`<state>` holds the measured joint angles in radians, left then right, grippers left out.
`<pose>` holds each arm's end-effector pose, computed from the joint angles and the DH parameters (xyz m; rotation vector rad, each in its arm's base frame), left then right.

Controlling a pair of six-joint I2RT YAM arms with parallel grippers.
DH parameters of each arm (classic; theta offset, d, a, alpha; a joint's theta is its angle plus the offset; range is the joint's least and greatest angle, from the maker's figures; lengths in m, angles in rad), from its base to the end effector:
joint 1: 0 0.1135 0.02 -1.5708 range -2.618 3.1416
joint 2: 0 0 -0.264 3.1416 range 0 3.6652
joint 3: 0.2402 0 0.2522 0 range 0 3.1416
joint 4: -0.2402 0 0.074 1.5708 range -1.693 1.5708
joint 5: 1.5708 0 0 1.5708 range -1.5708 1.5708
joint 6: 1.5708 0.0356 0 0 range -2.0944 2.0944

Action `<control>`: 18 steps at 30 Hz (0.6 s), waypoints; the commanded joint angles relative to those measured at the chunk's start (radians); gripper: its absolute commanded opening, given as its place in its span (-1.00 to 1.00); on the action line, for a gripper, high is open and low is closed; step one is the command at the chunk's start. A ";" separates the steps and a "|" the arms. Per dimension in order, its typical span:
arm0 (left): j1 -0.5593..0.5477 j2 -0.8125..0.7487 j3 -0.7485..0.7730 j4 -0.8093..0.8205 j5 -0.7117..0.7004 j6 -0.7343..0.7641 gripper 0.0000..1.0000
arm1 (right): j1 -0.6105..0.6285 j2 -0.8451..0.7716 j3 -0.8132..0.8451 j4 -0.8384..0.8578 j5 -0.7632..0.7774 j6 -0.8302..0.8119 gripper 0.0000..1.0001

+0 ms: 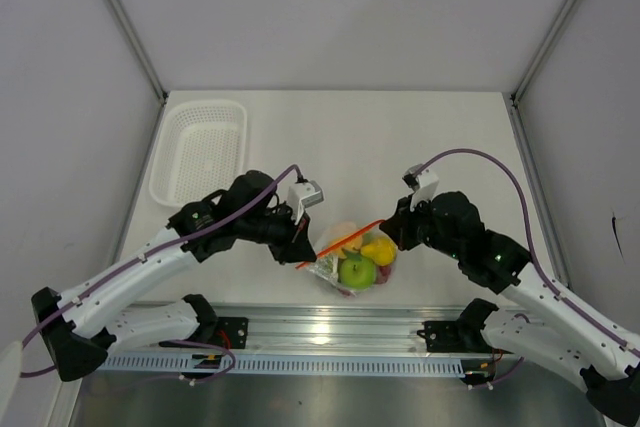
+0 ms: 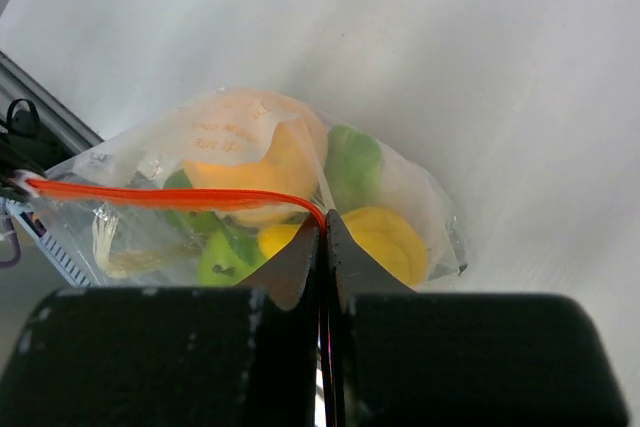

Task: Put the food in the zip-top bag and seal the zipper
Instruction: Zip the zipper food storage bag at the center of the board.

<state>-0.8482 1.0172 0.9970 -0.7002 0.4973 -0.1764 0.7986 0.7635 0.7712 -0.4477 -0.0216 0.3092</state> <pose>0.1238 -0.1661 0.3236 1.0596 2.1914 -1.0719 0.1201 0.1244 0.3112 -0.5194 2.0212 0.7157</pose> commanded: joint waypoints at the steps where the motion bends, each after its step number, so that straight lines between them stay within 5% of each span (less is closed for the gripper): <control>1: 0.003 -0.051 0.022 -0.120 -0.032 -0.031 -0.99 | -0.018 -0.006 0.028 0.000 0.123 0.033 -1.00; 16: 0.003 -0.147 0.011 -0.165 -0.163 -0.089 -0.99 | -0.010 0.006 0.037 -0.005 0.135 0.053 -1.00; 18: 0.003 -0.143 0.018 -0.154 -0.183 -0.097 -0.74 | -0.010 0.017 0.039 0.009 0.118 0.060 -1.00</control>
<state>-0.8486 0.8955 0.9958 -0.8207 0.3557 -0.2443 0.7967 0.7738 0.7715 -0.4675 0.0372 0.3569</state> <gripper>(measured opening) 0.107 0.009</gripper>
